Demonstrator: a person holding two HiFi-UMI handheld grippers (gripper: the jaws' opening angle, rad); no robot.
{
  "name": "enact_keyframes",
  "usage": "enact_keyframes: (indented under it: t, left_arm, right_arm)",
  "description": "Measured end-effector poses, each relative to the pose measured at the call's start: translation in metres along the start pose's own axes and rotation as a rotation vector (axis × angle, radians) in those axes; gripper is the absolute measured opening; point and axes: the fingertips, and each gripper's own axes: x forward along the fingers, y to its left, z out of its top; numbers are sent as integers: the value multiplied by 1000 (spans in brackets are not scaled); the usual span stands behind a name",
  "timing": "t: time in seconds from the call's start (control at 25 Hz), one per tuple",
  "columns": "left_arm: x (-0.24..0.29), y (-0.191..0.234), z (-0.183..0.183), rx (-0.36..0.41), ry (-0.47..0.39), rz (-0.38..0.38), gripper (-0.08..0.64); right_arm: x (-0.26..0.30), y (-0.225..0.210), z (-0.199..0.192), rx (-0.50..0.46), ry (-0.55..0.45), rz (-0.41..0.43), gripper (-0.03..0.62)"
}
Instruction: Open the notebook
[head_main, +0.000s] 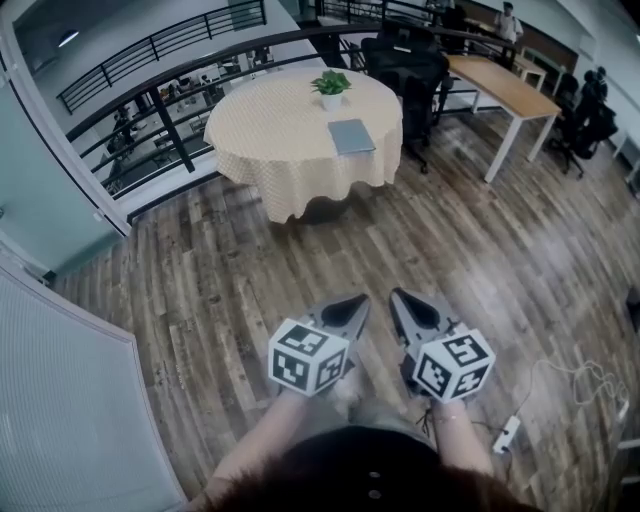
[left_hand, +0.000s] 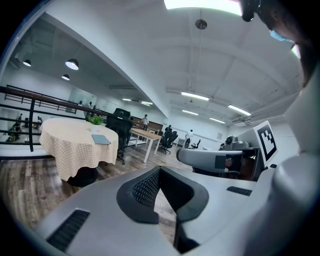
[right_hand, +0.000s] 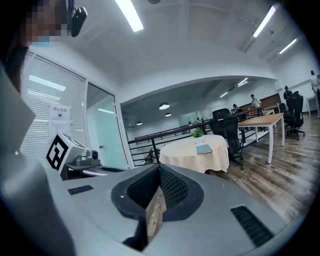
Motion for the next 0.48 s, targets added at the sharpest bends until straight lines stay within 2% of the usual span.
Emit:
enact_keyframes:
  t: [0.16,0.28,0.48]
  left_arm:
    - [-5,8,-7,-4,16,-9,11]
    - [0,20,-12,-25,30,-2,11]
    - [25,39,2,-33,15,0,11]
  right_arm:
    - [4,3,-6,3,19,-2,12]
    - [10,-5,-5,41,16,-1,12]
    - [39,-29,2,35,37,-14,12]
